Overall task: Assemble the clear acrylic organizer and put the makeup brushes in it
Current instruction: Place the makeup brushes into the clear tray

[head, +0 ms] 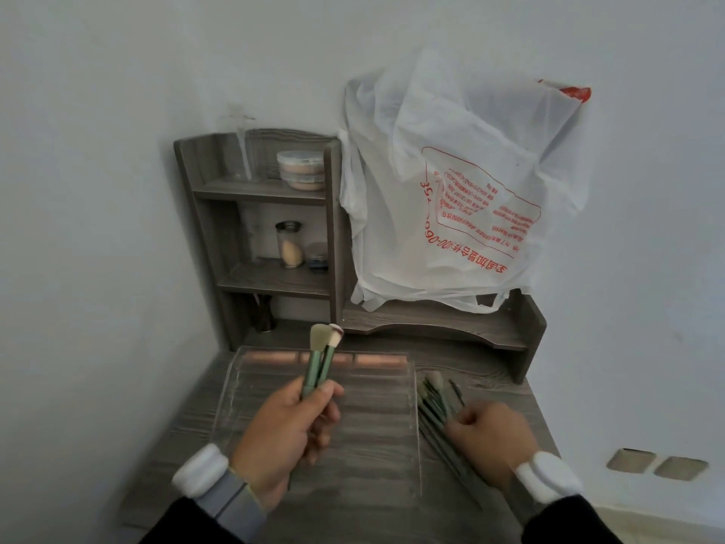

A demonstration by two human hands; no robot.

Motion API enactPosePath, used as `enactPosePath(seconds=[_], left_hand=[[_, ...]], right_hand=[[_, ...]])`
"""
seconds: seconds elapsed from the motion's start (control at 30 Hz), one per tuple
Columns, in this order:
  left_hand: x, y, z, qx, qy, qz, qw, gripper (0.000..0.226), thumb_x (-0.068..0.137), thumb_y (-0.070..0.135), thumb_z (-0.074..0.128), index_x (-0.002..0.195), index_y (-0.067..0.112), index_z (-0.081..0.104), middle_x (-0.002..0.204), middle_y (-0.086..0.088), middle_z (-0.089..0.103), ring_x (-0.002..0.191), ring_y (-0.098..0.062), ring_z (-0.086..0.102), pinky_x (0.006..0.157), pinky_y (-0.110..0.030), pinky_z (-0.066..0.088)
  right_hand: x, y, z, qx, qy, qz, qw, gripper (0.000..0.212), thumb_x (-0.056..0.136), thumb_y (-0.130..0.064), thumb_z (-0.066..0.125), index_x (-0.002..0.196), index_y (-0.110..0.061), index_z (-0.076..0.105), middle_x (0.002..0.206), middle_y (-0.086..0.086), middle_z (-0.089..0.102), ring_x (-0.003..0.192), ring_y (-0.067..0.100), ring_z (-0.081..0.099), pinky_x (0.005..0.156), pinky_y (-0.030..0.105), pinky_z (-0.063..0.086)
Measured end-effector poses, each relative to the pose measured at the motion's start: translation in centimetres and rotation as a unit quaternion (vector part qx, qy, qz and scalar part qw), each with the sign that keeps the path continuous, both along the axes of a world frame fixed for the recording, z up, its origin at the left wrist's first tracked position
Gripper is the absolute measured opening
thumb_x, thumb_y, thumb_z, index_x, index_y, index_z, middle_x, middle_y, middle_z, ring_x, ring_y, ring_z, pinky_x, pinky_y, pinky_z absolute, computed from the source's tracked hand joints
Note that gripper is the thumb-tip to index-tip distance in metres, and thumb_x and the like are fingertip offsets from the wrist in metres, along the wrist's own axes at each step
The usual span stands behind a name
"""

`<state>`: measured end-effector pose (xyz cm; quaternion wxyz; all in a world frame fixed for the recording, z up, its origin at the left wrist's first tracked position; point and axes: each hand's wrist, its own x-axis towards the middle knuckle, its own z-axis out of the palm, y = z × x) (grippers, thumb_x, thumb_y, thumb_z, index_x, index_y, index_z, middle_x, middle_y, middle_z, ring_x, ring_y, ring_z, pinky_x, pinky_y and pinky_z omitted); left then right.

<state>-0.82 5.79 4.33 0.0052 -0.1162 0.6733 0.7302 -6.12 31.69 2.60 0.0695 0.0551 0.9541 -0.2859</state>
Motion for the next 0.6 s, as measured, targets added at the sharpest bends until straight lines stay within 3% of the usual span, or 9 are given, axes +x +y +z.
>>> enactPosePath(seconds=[0.1,0.23,0.3,0.37,0.4,0.47,0.53,0.6], left_hand=[[-0.1,1.4,0.6,0.049,0.001,-0.018,0.999,0.02,0.098,0.02,0.054,0.103,0.004,0.066,0.088,-0.014,0.072,0.069,-0.024,0.067,0.058,-0.034,0.053],[0.1,3.8,1.2,0.08,-0.005,-0.042,0.996,0.021,0.1,0.018,0.051,0.111,0.008,0.066,0.105,-0.019,0.074,0.091,-0.032,0.073,0.085,-0.046,0.056],[0.5,4.8,1.6,0.092,-0.004,-0.053,0.994,0.022,0.1,0.018,0.051,0.113,0.01,0.066,0.102,-0.02,0.074,0.086,-0.032,0.071,0.081,-0.05,0.056],[0.9,5.2,1.9,0.053,0.001,-0.059,0.997,0.021,0.101,0.02,0.05,0.11,0.014,0.067,0.088,-0.015,0.074,0.071,-0.025,0.067,0.059,-0.039,0.056],[0.9,4.9,1.8,0.006,0.011,-0.067,0.998,0.019,0.101,0.021,0.05,0.108,0.016,0.067,0.077,-0.011,0.071,0.062,-0.021,0.063,0.048,-0.03,0.049],[0.8,3.4,1.3,-0.137,0.047,-0.088,0.986,0.013,0.1,0.024,0.052,0.1,0.023,0.065,0.065,-0.003,0.064,0.052,-0.015,0.056,0.044,-0.026,0.042],[-0.3,0.5,0.6,-0.338,0.099,-0.078,0.933,0.01,0.097,0.033,0.055,0.092,0.031,0.063,0.073,0.007,0.067,0.064,-0.01,0.061,0.062,-0.031,0.051],[-2.0,-3.1,0.7,-0.511,0.133,-0.065,0.847,0.018,0.094,0.046,0.049,0.103,0.037,0.062,0.092,0.014,0.067,0.086,-0.007,0.062,0.079,-0.034,0.051]], right_hand=[[1.2,-1.2,2.7,-0.164,0.069,-0.019,0.984,0.019,0.08,-0.036,0.073,0.068,-0.022,0.072,0.063,-0.004,0.072,0.056,0.01,0.064,0.057,0.027,0.052],[3.3,-4.9,5.5,-0.304,0.069,0.063,0.948,0.02,0.086,-0.02,0.074,0.069,-0.011,0.071,0.06,0.006,0.07,0.044,0.012,0.054,0.046,0.025,0.045],[3.9,-6.8,5.6,-0.314,0.054,0.095,0.943,0.022,0.088,-0.018,0.073,0.066,-0.013,0.071,0.058,0.001,0.07,0.041,0.008,0.055,0.043,0.022,0.045],[4.2,-7.7,5.2,-0.304,0.041,0.111,0.945,0.024,0.091,-0.019,0.069,0.068,-0.014,0.074,0.057,-0.003,0.069,0.042,0.003,0.057,0.045,0.019,0.046],[4.2,-7.8,4.9,-0.275,0.05,0.132,0.951,0.024,0.092,-0.022,0.067,0.07,-0.015,0.075,0.059,-0.003,0.07,0.043,0.002,0.056,0.048,0.02,0.047],[4.2,-7.8,4.1,-0.185,0.08,0.178,0.963,0.023,0.093,-0.032,0.063,0.077,-0.02,0.075,0.067,-0.007,0.072,0.05,0.002,0.059,0.056,0.022,0.05],[4.0,-7.4,3.6,-0.114,0.112,0.178,0.971,0.021,0.092,-0.041,0.061,0.083,-0.029,0.074,0.073,-0.014,0.072,0.064,0.0,0.064,0.065,0.021,0.052],[3.8,-6.9,3.3,-0.104,0.124,0.152,0.975,0.021,0.091,-0.046,0.06,0.082,-0.032,0.072,0.072,-0.017,0.07,0.069,-0.001,0.065,0.067,0.021,0.053]])
